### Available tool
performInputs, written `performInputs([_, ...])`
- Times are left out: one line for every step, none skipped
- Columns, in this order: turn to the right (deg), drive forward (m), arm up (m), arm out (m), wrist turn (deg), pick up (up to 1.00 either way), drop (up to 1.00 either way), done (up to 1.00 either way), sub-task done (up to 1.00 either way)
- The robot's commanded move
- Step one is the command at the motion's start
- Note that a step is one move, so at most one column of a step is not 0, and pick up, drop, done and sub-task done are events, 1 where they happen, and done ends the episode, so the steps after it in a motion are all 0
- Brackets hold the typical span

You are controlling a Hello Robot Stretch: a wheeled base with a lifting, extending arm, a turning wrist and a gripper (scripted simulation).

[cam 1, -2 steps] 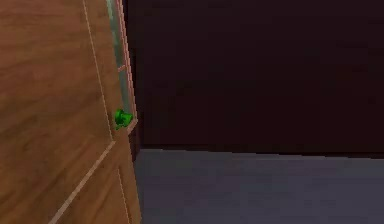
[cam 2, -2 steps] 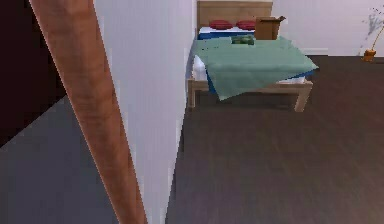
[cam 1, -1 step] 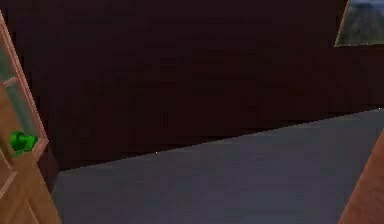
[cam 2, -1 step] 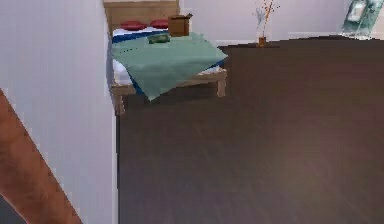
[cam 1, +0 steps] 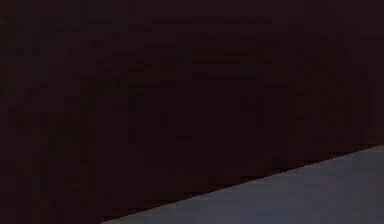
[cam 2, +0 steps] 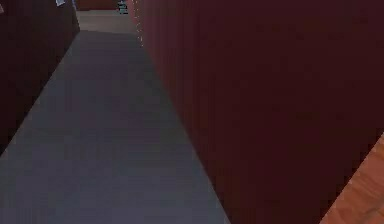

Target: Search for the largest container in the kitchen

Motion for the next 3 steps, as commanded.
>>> performInputs([45.0,0.0,0.0,0.0,0.0,0.0,0.0,0.0,0.0])
performInputs([27.0,0.0,0.0,0.0,0.0,0.0,0.0,0.0,0.0])
performInputs([0.0,1.0,0.0,0.0,0.0,0.0,0.0,0.0,0.0])
